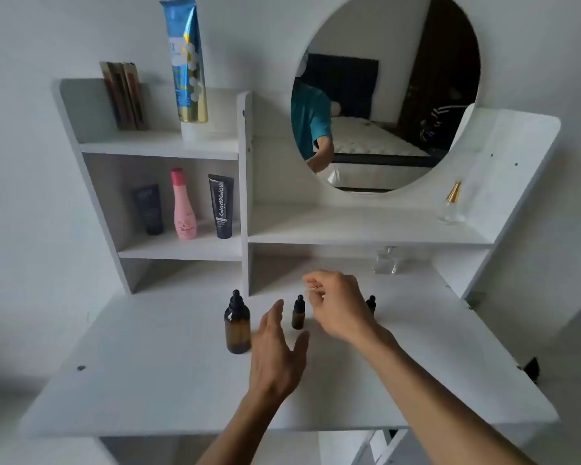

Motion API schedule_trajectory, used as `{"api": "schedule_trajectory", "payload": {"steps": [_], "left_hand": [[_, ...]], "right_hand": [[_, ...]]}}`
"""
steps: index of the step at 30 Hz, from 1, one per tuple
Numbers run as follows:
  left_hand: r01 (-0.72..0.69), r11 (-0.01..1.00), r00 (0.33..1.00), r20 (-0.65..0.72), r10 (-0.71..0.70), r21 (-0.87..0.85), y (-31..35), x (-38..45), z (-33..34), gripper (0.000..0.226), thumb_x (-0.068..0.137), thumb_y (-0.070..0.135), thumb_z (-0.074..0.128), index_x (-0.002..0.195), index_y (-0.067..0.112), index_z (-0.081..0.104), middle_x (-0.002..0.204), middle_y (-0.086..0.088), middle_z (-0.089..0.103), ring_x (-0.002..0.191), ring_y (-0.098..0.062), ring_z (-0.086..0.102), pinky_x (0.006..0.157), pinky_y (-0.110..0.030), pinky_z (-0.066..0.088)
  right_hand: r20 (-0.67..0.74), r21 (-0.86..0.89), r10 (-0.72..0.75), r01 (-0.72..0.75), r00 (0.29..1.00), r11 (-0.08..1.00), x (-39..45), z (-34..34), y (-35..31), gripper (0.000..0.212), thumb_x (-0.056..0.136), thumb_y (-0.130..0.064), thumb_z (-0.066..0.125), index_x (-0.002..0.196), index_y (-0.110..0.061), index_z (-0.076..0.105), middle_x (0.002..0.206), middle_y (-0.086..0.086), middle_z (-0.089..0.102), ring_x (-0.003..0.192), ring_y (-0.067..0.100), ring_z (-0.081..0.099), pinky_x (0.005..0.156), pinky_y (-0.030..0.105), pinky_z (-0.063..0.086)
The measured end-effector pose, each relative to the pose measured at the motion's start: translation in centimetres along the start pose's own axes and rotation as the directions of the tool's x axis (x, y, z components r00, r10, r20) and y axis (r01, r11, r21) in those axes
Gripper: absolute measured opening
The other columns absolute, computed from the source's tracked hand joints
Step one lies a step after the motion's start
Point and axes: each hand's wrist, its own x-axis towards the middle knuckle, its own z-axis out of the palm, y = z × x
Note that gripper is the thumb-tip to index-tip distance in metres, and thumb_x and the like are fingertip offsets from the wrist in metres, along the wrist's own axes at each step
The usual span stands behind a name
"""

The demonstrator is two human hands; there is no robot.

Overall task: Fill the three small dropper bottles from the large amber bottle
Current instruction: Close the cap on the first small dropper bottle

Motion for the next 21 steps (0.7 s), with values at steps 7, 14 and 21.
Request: {"api": "schedule_trajectory", "payload": {"steps": [7, 14, 21], "left_hand": [[0.096, 0.995, 0.993, 0.078, -0.094, -0.017, -0.2, 2.7, 1.4, 0.062, 0.092, 0.018, 0.062, 0.148, 0.009, 0.036, 0.143, -0.008, 0.051, 0.131, -0.023, 0.049, 0.092, -0.013, 0.031], [0.098, 0.991, 0.992, 0.087, -0.09, -0.094, -0.9, 3.3, 2.2, 0.026, 0.084, 0.008, 0.058, 0.108, 0.016, 0.055, 0.093, 0.001, 0.067, 0.08, -0.02, 0.06, 0.064, -0.018, 0.044], [0.077, 0.988, 0.996, 0.049, -0.071, -0.131, -1.1, 3.1, 1.9, 0.036, 0.09, 0.006, 0.059, 0.126, 0.012, 0.059, 0.106, -0.002, 0.07, 0.087, -0.011, 0.06, 0.066, -0.002, 0.039]], "right_hand": [[0.124, -0.178, 0.07, -0.047, 0.99, 0.983, 1.0, 2.3, 0.4, 0.035, 0.094, -0.004, 0.055, 0.127, -0.012, 0.063, 0.115, 0.016, 0.068, 0.104, 0.035, 0.066, 0.09, 0.045, 0.055], [0.129, -0.214, 0.057, -0.028, 0.99, 0.976, 1.0, 3.3, 0.7, 0.038, 0.096, -0.006, 0.056, 0.132, -0.018, 0.06, 0.115, 0.011, 0.068, 0.102, 0.032, 0.065, 0.087, 0.041, 0.055], [0.12, -0.183, 0.044, -0.022, 0.992, 0.983, 0.5, 3.2, 0.6, 0.027, 0.097, -0.009, 0.059, 0.122, -0.017, 0.064, 0.107, 0.007, 0.071, 0.098, 0.028, 0.066, 0.084, 0.038, 0.055]]}}
